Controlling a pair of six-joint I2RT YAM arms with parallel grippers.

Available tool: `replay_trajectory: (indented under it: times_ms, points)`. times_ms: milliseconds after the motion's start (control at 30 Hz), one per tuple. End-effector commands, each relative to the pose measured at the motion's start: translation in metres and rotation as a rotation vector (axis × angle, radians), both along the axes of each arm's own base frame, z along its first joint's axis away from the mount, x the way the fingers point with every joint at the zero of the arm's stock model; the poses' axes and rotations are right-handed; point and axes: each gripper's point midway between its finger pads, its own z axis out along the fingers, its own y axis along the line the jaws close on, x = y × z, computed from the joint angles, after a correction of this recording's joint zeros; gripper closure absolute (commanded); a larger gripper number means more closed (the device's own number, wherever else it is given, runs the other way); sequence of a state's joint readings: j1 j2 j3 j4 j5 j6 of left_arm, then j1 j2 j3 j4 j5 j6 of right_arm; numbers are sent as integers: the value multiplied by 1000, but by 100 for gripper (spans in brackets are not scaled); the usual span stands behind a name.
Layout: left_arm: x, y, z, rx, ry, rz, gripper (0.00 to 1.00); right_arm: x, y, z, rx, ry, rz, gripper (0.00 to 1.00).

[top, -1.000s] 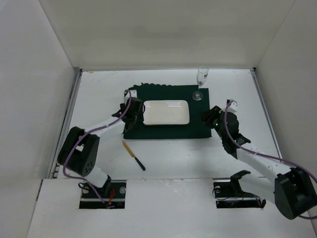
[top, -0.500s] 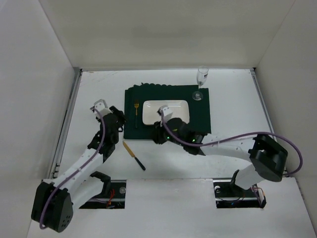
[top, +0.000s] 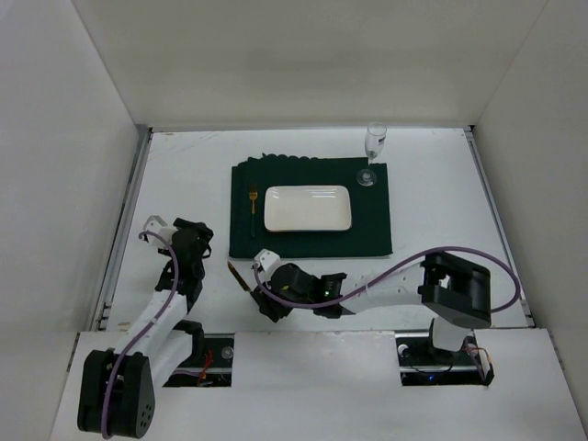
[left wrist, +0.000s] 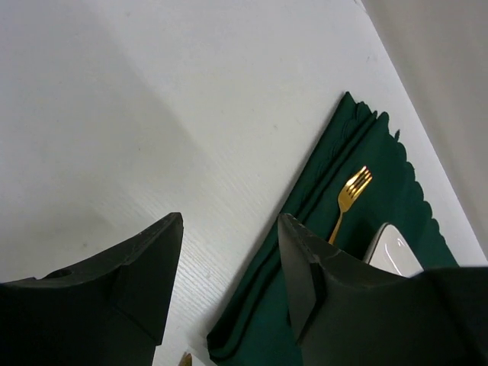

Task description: Set the dinner table for one person

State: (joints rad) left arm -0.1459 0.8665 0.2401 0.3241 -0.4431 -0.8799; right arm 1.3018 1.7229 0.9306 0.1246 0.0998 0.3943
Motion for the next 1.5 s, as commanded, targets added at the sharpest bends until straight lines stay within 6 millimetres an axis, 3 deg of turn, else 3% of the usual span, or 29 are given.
replay_trajectory:
  times_ms: [0,300,567,967,1133,1367,1467]
  points:
    - [13,-12,21,-65,-121,-52,50,15,13,19,27,-50,-38,49]
    - [10,-13,33,-58,-172,-62,50,28,18,4,-54,-74,-97,52]
    - [11,-16,30,-66,-163,-70,49,32,15,-9,-119,-84,-122,55]
    - [11,-16,24,-64,-149,-68,49,16,18,-16,-130,-40,-88,59]
    - [11,-16,22,-67,-146,-67,49,8,21,-5,-120,-40,-75,60]
    - [10,-13,21,-63,-148,-56,49,9,28,27,-50,-60,-88,55]
    - [11,-14,24,-62,-155,-60,49,8,32,25,-50,-46,-97,52]
